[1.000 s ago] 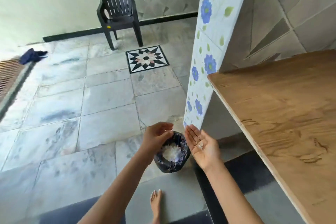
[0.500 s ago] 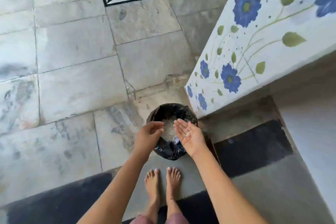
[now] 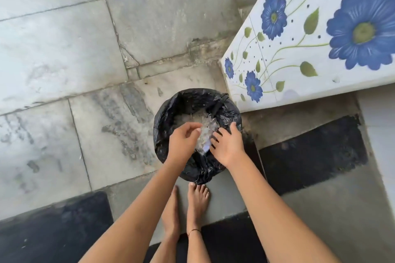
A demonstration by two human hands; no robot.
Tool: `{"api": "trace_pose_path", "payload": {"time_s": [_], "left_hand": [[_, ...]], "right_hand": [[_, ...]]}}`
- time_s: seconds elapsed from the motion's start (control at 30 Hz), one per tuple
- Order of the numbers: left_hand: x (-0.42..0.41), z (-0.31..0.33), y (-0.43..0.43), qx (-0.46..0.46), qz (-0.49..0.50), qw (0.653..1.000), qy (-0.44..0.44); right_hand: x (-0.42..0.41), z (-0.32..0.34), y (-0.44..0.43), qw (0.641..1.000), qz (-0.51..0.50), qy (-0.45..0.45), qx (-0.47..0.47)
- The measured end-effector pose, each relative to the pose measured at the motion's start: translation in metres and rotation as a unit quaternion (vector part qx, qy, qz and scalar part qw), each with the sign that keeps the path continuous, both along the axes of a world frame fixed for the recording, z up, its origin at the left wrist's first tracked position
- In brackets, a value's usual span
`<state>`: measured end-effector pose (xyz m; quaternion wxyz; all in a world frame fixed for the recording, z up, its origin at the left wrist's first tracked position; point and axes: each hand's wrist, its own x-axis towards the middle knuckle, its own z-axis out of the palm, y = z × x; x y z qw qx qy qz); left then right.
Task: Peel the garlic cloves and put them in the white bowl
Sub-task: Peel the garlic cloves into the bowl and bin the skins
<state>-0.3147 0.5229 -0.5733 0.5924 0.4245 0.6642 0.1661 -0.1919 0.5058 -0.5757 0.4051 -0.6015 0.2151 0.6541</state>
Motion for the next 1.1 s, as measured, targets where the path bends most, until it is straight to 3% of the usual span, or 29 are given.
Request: {"api": "trace_pose_path", "payload": {"time_s": [0.07,0.17,0.23,0.3,0.37,0.43,0.47,0.53,0.6,0.67,0.73,0.9,1.1], "left_hand": [[0.013,0.017,-0.01,0.062,0.002,0.995,-0.078],[0.023,-0.001,-0.035,0.129,-0.157,0.971,-0.127],[0.02,-0.032,-0.037,0.064,-0.208,0.975,-0.04],[0.021,-0.04,-0.028,-0.021,-0.13,0.989,0.074],[0.032,-0.021,-0.021,0.067,-0.061,0.996,0.01],[0.04,-0.002,-0.023,0.166,-0.134,0.973,-0.09],[0.038,-0.008,-0.032,0.176,-0.191,0.961,-0.1],[0.025,-0.036,-0.043,0.103,-0.222,0.969,-0.015],[0.012,-0.048,-0.043,-0.025,-0.148,0.983,0.104],[0.008,-0.027,-0.041,-0.019,-0.089,0.99,0.108],[0.006,0.015,-0.037,0.028,-0.1,0.99,0.095],[-0.01,0.149,-0.037,0.124,-0.155,0.969,0.145],[-0.011,0.329,-0.082,0.249,-0.205,0.938,0.126]], "right_hand": [[0.001,-0.006,0.001,1.0,-0.007,0.029,-0.001],[-0.002,-0.004,0.008,0.999,0.008,0.048,0.022],[-0.001,0.002,0.007,0.999,0.007,0.032,0.024],[0.005,0.0,0.001,0.999,-0.008,0.024,0.034],[0.01,-0.004,-0.004,0.999,-0.02,0.022,0.026],[0.008,-0.008,-0.003,0.997,-0.043,0.044,0.036],[0.006,-0.007,-0.001,0.997,-0.039,0.046,0.042],[0.003,0.002,-0.001,0.999,-0.015,0.033,0.039],[0.005,0.012,-0.007,0.999,0.001,0.013,0.043],[0.008,0.026,-0.017,0.998,0.038,-0.027,0.032],[0.004,0.05,-0.025,0.989,0.103,-0.102,0.004],[-0.006,0.158,-0.054,0.922,0.24,-0.303,0.03],[0.001,0.333,-0.134,0.754,0.302,-0.567,0.132]]}}
